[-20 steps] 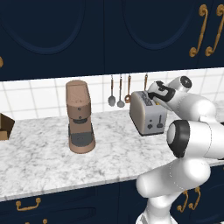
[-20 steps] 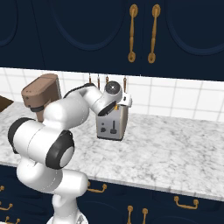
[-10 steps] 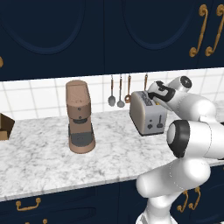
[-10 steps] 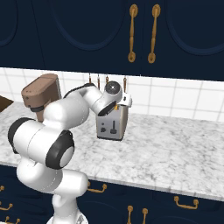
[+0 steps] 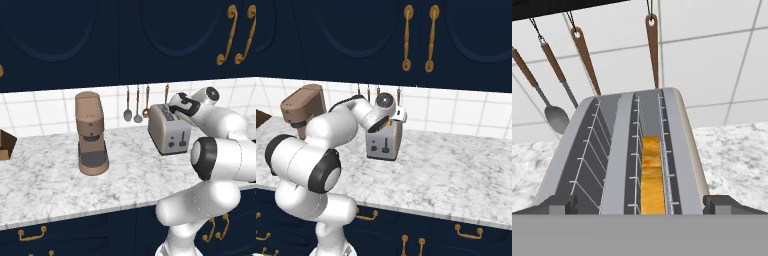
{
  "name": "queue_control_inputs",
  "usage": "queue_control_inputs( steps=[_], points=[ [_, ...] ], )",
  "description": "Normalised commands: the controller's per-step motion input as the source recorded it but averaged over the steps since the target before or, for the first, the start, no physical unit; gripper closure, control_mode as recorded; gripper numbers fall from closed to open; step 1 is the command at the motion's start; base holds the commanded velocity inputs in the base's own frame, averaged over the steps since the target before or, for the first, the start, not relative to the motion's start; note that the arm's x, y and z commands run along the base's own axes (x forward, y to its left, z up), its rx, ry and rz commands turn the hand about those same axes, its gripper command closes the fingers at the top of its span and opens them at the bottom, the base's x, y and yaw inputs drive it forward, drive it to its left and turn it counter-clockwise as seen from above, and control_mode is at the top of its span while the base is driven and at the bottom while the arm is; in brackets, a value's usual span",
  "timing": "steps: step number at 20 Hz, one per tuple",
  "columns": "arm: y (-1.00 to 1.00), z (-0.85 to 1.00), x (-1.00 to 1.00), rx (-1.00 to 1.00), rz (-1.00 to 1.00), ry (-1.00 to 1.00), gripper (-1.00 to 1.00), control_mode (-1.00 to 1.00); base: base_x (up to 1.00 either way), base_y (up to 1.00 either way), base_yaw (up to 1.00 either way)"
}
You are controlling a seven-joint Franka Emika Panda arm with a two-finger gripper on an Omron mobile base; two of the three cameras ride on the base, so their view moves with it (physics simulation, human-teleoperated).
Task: Start the toaster. Once the lever pops up, take the bread to the plate on the dining counter.
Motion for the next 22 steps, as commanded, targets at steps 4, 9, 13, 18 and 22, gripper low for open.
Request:
queue_control_inputs(
  steps=[4,9,13,18,22],
  points=[
    [0.00,0.00,0.00,0.00,0.00,0.00,-1.00,-1.00,0.00,0.00,0.00],
    [0.00,0.00,0.00,0.00,0.00,0.00,-1.00,-1.00,0.00,0.00,0.00],
    [0.00,0.00,0.00,0.00,0.00,0.00,-1.00,-1.00,0.00,0.00,0.00],
    [0.00,0.00,0.00,0.00,0.00,0.00,-1.00,-1.00,0.00,0.00,0.00],
    [0.00,0.00,0.00,0.00,0.00,0.00,-1.00,-1.00,0.00,0.00,0.00]
  ],
)
